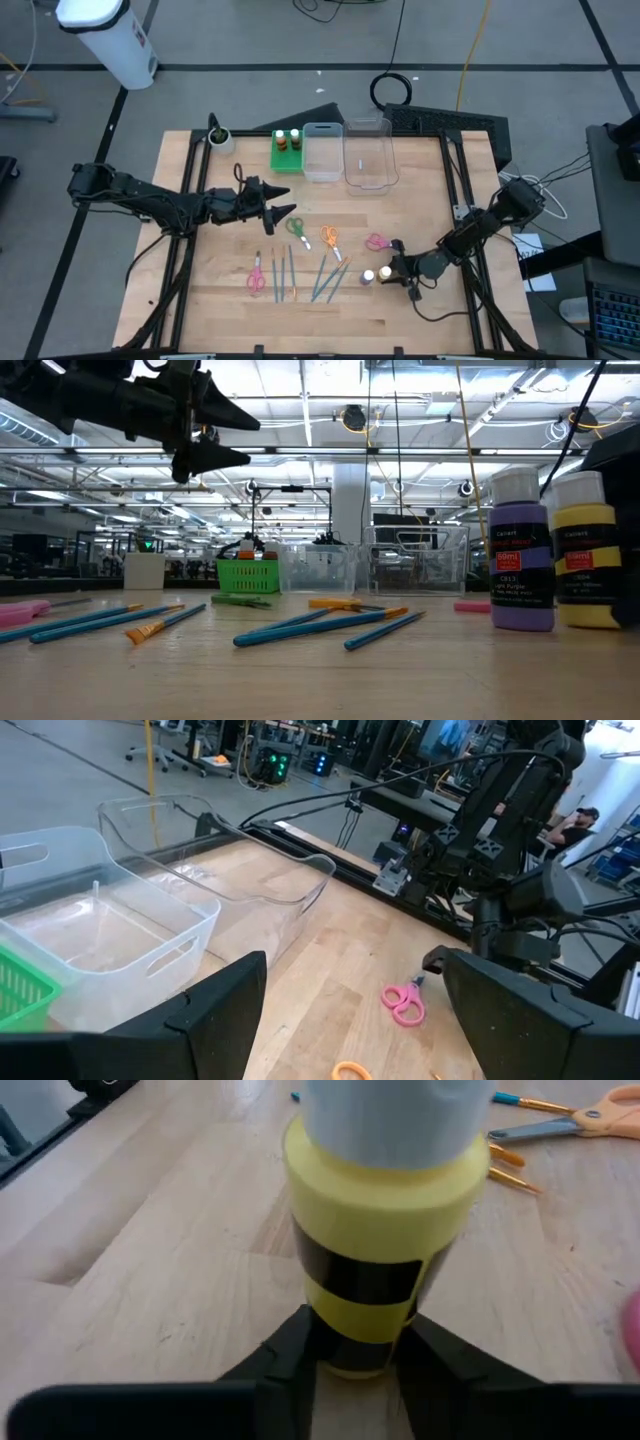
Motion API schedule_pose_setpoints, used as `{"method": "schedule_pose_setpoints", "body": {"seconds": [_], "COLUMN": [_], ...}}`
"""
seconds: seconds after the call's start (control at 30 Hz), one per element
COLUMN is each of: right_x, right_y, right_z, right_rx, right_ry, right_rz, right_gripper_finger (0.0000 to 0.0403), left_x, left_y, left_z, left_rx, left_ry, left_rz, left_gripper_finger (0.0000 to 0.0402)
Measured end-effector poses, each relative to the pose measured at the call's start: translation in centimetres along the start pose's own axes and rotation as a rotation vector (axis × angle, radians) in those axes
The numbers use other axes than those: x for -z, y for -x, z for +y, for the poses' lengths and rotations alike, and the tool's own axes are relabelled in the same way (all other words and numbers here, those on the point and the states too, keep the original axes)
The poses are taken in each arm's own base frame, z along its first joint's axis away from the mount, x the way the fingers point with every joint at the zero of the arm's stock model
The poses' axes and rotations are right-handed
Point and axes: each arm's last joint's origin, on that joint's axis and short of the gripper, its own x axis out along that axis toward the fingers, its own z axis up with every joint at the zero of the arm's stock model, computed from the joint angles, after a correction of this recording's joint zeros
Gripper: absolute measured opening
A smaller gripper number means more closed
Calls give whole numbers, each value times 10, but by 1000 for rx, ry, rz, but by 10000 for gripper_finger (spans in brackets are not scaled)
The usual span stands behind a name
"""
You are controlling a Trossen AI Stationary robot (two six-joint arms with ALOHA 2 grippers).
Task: Pick & Place Paint Supplies
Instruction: Put the yellow paint bottle into the green bin
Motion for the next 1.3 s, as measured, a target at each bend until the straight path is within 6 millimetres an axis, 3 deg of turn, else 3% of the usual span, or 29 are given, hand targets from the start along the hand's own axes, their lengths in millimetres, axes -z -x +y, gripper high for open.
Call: {"method": "schedule_pose_setpoints", "body": {"seconds": [0.27,0.4,0.63,0.8,0.97,1.13,1.3], "right_x": [-18,-31,-50,-59,-70,-83,-87], "right_y": [13,23,35,33,23,8,1], "right_z": [-2,-15,-56,-85,-104,-115,-119], "right_rx": [79,230,314,303,371,335,331], "right_ry": [54,-65,-210,-257,-227,-218,-207], "right_rz": [-71,-119,-144,-140,-122,-101,-99], "right_gripper_finger": [95,95,95,95,95,95,95], "left_x": [1,-3,-46,-81,-95,-91,-70], "left_y": [0,-1,-18,-49,-95,-143,-181], "left_z": [0,0,-12,-22,-38,-54,-63], "left_rx": [-5,-5,-27,-183,-122,-53,-5], "left_ry": [3,79,75,-13,-111,-224,-265], "left_rz": [7,-23,28,197,296,346,404], "left_gripper_finger": [312,312,312,312,312,312,312]}}
